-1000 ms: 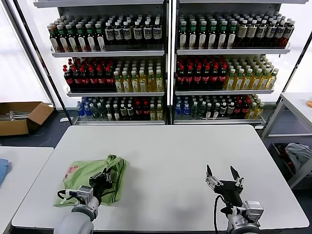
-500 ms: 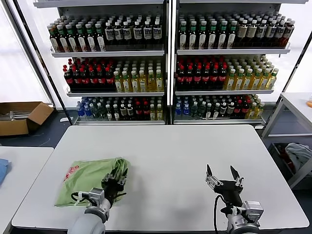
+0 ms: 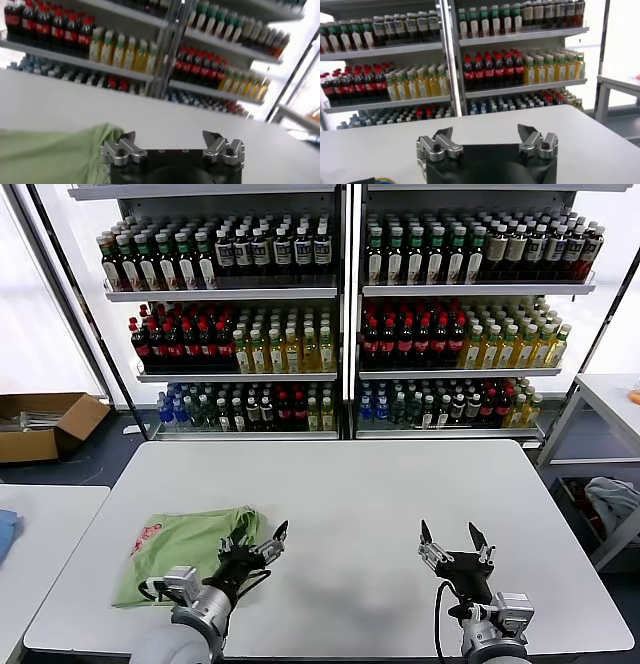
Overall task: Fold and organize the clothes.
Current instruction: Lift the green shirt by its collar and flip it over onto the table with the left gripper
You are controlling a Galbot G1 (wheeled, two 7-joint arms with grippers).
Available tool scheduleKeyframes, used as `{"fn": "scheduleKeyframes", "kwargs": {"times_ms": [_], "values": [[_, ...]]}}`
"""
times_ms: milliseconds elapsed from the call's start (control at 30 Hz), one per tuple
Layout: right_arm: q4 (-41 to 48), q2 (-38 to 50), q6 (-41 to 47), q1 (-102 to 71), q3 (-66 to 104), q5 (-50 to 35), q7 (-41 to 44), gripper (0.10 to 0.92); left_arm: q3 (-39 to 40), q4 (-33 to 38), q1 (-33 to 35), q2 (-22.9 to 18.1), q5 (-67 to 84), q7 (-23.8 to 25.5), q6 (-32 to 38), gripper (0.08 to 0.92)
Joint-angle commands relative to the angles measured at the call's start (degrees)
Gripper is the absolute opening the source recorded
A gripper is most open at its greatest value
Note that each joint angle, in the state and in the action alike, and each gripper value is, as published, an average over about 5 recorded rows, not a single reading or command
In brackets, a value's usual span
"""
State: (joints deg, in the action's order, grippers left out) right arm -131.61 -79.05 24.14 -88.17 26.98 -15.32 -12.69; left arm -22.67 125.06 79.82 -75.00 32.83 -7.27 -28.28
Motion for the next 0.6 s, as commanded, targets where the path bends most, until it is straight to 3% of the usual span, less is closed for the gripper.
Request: {"fn": "scheduleKeyframes", "kwargs": {"times_ms": [33, 267, 600], "values": [[0.3, 0.5, 0.3, 1.5, -1.2, 0.0, 0.0, 0.823, -12.7, 6.4, 0.8, 4.4, 0.8, -1.7, 3.9, 0.821], [0.7, 2.2, 0.5, 2.9, -1.5, -0.8, -0.4, 0.823, -21.0, -5.7, 2.2, 9.0, -9.4, -3.1, 5.3, 0.823], [0.7, 3.1, 0.6, 3.1, -1.7, -1.1, -0.4, 0.823, -20.5, -12.9, 3.0, 8.1, -12.9, -1.6, 4.9, 0.823]]}}
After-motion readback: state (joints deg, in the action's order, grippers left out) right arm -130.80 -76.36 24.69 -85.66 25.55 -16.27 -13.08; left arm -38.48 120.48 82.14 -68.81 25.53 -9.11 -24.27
